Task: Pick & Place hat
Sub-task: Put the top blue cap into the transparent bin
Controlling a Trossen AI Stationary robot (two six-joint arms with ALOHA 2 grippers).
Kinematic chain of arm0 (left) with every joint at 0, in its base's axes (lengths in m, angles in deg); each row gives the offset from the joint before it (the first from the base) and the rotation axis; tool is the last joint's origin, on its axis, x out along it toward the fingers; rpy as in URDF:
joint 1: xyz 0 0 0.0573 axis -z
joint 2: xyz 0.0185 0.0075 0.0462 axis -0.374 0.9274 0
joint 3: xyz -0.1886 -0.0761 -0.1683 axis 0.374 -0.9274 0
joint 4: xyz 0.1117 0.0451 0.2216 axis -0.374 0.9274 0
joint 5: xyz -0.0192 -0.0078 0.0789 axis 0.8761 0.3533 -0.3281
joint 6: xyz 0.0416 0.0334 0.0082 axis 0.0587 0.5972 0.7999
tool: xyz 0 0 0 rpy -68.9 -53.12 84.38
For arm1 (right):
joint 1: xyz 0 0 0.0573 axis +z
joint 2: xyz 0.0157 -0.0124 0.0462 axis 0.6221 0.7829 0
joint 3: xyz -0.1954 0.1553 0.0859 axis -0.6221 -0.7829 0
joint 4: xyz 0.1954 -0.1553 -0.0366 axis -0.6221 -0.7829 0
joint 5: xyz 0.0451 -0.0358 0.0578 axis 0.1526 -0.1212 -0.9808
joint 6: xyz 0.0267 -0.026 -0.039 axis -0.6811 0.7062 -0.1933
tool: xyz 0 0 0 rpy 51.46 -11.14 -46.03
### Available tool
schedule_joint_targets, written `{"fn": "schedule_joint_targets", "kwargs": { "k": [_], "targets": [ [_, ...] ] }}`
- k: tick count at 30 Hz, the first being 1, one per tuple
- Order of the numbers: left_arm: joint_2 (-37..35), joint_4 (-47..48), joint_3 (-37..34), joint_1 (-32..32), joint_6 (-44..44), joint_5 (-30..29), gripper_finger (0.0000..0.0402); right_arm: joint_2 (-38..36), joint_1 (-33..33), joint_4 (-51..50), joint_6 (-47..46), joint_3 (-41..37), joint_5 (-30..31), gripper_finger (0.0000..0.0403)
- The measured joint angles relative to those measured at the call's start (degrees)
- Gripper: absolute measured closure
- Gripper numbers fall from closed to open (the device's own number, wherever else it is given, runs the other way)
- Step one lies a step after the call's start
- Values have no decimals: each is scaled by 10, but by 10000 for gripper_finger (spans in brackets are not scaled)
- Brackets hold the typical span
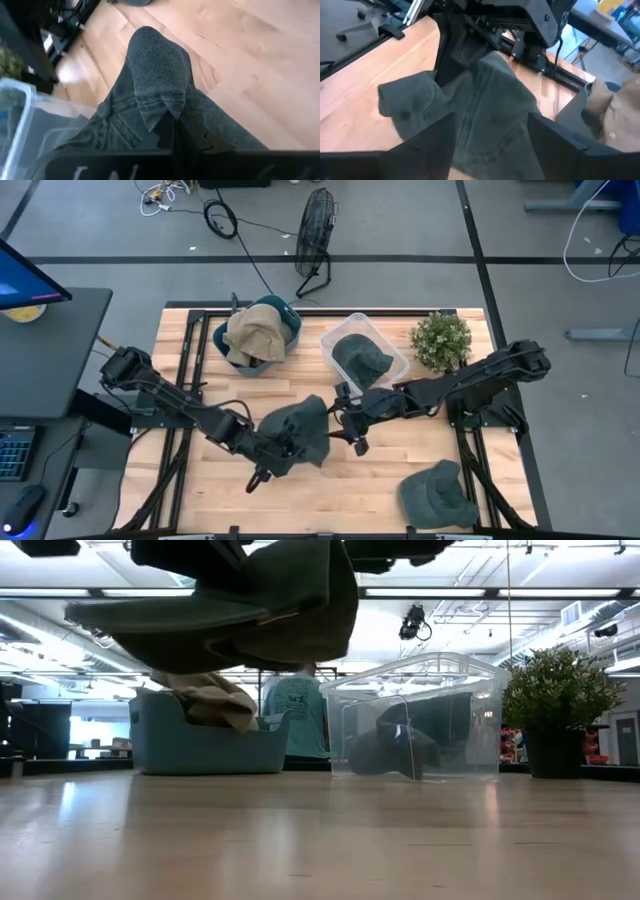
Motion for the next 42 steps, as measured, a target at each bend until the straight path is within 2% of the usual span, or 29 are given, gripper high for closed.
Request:
{"fn": "schedule_joint_targets", "kwargs": {
  "k": [9, 16, 22, 26, 29, 32, 35, 39, 40, 42],
  "targets": [
    [0, -4, 0, -21, 47, 15, 394, 56, -36, 106, 69, 0, 1, 118],
    [0, -5, 0, -22, 78, 15, 394, 83, -91, 111, 41, 0, -3, 112],
    [0, 5, 0, -22, 83, 15, 393, 89, -121, 92, -17, 0, -100, 112],
    [0, 9, 0, -22, 84, 13, 395, 89, -126, 90, -31, 0, -125, 122],
    [0, 10, 0, -22, 84, 0, 392, 89, -125, 84, -30, 0, -136, 145],
    [0, 10, 0, -23, 84, -3, 390, 89, -123, 74, -30, 0, -136, 191],
    [0, 9, 0, -25, 74, -3, 390, 89, -123, 63, -43, 0, -135, 259],
    [0, 6, 0, -25, 41, -3, 387, 89, -123, 51, -58, 0, -131, 369],
    [0, 6, 0, -25, 25, -2, 384, 89, -123, 51, -59, 0, -132, 385],
    [0, 5, 0, -25, -15, -3, 377, 89, -123, 51, -68, 0, -132, 386]
  ]
}}
